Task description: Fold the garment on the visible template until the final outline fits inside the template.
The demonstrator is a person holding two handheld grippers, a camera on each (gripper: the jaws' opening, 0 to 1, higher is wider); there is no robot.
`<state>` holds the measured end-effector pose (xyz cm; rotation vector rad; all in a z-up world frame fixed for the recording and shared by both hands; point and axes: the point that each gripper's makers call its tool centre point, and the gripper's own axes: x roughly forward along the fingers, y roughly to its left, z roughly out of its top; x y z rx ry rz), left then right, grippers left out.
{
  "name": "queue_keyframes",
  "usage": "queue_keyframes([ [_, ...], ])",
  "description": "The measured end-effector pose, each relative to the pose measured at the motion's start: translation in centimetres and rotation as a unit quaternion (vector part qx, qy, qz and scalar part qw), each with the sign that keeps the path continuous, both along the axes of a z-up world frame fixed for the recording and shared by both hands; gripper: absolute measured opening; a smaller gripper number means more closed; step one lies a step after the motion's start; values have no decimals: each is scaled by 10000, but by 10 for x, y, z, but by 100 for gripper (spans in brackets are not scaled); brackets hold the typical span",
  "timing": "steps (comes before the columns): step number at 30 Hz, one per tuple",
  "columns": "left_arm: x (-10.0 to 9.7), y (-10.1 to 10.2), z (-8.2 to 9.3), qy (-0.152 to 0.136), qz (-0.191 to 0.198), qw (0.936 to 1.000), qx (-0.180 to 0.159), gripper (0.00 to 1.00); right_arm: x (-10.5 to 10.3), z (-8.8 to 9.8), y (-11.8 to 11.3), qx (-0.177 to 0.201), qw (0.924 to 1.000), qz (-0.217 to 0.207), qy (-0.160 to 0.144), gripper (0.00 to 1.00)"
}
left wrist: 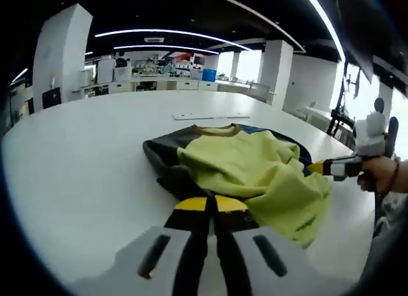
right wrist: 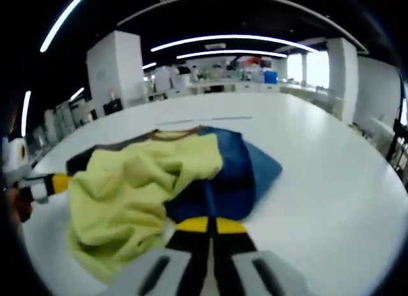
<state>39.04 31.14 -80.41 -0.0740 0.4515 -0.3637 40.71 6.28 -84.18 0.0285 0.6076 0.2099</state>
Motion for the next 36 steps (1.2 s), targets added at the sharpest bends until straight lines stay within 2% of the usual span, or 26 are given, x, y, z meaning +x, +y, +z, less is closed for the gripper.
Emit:
queue_keyframes([
  [6,-3,17,11,-49,145,9997,173,0,0,5,-16,-202,9998,77,-32,0],
  [13,-6,37,16,77,275,9989,368,0,1,16,-41,-547,9983,67,-200,0],
  [17,-5,52,16,126,380,9984,393,0,0,14,-53,-628,9979,128,-42,0],
  [23,-6,69,11,254,615,9966,478,0,-1,13,-69,-713,9973,143,28,0],
  [29,-4,85,9,378,885,9951,232,0,-2,16,-97,-921,9955,43,221,0],
  [34,0,96,12,372,1008,9940,197,0,5,20,-124,-1168,9929,-40,213,0],
  [36,3,107,8,437,1060,9932,220,0,7,21,-133,-1246,9919,-62,218,0],
])
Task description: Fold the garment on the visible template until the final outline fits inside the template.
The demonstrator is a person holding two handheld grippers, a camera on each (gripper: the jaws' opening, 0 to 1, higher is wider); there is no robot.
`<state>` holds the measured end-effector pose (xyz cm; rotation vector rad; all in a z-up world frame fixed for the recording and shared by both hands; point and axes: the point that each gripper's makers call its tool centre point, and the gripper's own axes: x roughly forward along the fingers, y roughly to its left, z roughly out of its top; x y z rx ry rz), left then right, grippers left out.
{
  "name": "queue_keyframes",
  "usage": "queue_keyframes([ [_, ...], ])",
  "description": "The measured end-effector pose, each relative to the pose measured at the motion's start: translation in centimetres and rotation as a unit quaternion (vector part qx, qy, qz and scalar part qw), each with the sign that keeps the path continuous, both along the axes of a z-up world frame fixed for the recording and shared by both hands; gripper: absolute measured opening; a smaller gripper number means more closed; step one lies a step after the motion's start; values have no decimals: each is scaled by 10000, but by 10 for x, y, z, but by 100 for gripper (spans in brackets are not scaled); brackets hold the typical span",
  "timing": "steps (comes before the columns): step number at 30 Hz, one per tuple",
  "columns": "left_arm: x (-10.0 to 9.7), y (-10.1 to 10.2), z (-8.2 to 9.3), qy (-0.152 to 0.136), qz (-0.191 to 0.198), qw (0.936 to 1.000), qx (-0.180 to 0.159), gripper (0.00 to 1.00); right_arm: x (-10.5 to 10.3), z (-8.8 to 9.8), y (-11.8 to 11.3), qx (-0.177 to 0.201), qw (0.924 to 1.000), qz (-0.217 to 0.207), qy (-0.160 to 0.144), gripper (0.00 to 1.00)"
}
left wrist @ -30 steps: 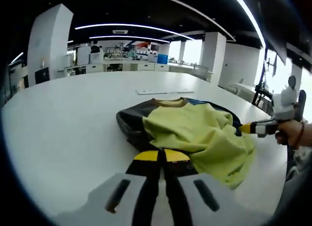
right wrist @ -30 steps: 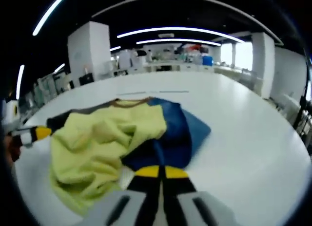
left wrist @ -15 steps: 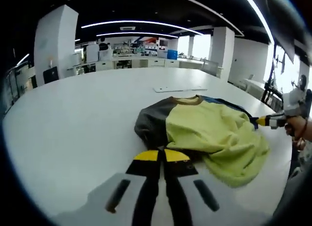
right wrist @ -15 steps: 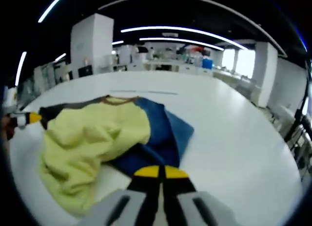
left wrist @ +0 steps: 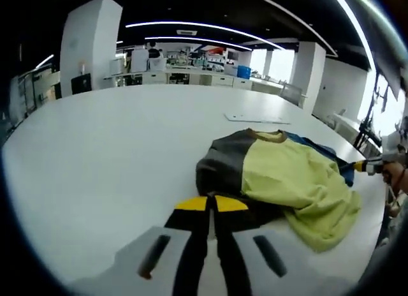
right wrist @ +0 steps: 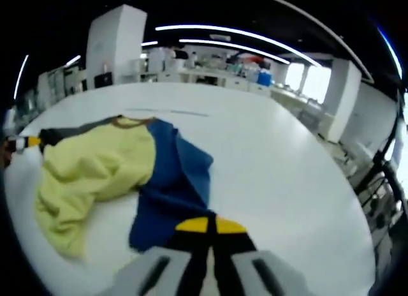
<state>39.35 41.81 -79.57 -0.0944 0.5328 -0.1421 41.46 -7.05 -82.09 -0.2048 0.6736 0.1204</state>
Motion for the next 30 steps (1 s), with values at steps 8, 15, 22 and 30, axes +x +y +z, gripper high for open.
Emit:
queue_keyframes([
  [8,0,28,-3,68,277,9993,259,0,6,5,-31,-323,9995,21,67,0],
  [15,5,48,-7,119,455,9983,333,0,19,7,-57,-530,9985,-112,55,0],
  [22,17,60,-15,255,380,9972,590,0,41,12,-77,-784,9968,-159,65,0],
  [30,26,66,-16,276,339,9969,647,0,60,5,-88,-1074,9940,-91,192,0],
])
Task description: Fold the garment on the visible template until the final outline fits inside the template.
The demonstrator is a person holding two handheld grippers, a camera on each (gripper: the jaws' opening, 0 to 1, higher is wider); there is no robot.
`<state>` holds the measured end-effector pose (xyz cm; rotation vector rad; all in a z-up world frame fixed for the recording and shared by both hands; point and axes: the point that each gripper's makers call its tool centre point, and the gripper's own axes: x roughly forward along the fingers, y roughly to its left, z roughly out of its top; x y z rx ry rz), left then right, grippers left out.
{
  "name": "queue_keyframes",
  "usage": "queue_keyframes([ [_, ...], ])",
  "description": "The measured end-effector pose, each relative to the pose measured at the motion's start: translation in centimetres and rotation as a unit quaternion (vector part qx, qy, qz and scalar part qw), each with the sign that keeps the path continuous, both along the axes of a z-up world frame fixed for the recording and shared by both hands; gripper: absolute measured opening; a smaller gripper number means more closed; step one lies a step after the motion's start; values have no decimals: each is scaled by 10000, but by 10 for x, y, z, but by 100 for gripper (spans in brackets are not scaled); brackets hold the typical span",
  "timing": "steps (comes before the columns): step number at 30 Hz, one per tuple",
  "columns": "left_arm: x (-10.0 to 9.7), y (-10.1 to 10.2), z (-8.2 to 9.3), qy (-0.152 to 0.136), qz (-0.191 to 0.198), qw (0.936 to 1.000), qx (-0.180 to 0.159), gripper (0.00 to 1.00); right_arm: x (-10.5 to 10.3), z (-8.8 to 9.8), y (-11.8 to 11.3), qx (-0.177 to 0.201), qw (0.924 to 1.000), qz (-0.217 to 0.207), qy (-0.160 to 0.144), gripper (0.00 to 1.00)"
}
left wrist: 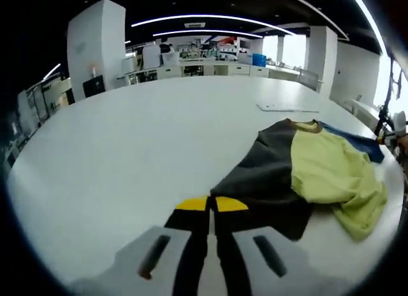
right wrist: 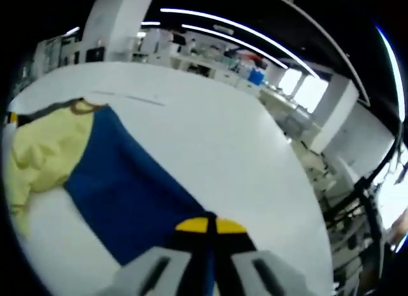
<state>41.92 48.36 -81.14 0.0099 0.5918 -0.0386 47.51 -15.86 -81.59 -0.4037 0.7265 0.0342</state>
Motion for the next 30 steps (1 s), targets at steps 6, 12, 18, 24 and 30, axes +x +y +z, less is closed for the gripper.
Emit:
queue_keyframes([
  [6,-1,-1,-1,43,-14,10000,27,0,13,-12,-6,-74,9998,18,190,0],
  [12,-2,1,-3,74,58,10000,18,0,12,-13,-9,-220,9993,13,311,0],
  [18,-4,3,-2,63,144,9999,-71,0,18,-10,-10,-19,9995,-66,297,0],
  [24,-13,1,7,-33,-19,9999,128,11,14,-5,5,869,9957,-283,135,1],
  [30,-21,-14,21,-171,-204,9994,203,33,16,6,18,1235,9923,-62,-21,34],
])
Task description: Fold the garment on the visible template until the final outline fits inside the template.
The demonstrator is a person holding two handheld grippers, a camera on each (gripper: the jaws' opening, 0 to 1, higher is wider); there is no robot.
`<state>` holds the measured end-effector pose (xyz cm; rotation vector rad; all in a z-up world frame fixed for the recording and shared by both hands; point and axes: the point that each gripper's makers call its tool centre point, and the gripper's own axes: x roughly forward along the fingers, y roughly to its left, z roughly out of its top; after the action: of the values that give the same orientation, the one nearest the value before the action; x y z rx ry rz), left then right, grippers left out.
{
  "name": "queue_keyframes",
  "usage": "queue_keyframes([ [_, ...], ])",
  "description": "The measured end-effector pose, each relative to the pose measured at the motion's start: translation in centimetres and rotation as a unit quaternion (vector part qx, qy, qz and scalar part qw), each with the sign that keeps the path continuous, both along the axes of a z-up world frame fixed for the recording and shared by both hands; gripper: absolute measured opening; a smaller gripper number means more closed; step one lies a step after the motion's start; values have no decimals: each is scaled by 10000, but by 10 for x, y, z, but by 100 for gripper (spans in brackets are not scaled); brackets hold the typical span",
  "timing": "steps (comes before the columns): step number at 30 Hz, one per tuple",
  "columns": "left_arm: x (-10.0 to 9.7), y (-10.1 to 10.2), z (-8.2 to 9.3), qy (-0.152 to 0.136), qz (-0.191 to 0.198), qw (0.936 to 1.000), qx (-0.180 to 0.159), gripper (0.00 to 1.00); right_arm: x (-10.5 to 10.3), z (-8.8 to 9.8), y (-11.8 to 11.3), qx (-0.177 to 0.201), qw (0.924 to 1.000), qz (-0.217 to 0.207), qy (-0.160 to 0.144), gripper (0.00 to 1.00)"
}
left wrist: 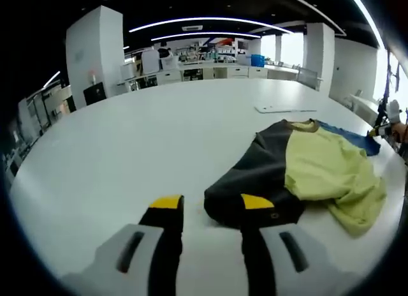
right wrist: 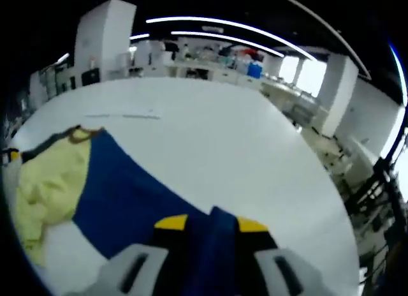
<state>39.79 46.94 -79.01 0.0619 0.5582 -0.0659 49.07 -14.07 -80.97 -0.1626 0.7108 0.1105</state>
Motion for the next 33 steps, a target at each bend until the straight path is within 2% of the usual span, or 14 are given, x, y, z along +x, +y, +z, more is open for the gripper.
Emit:
queue_keyframes([
  [5,-4,-14,10,-160,-277,9993,-195,48,-6,8,13,162,9993,346,-50,52],
  [7,-10,-25,17,-296,-462,9983,-174,56,-16,15,21,291,9983,501,-118,60],
  [9,-13,-29,18,-294,-570,9978,-153,64,-15,15,27,369,9973,622,-119,67],
  [11,-16,-38,19,-260,-757,9967,-112,70,-24,16,36,455,9956,811,-78,72],
  [15,-25,-56,22,-314,-1128,9930,-136,75,-44,18,61,699,9905,1188,-24,78],
  [18,-29,-66,26,-467,-1285,9906,-65,82,-57,15,79,901,9857,1417,105,80],
  [21,-34,-73,25,-472,-1435,9885,-27,87,-74,13,96,974,9816,1629,226,80],
  [26,-44,-87,24,-473,-1612,9858,-60,89,-95,12,122,1127,9734,1966,347,80],
  [28,-46,-87,22,-446,-1639,9854,-89,90,-104,10,135,1248,9692,2085,394,80],
  [33,-56,-108,18,-428,-1871,9811,-255,88,-122,4,161,1364,9633,2266,467,74],
])
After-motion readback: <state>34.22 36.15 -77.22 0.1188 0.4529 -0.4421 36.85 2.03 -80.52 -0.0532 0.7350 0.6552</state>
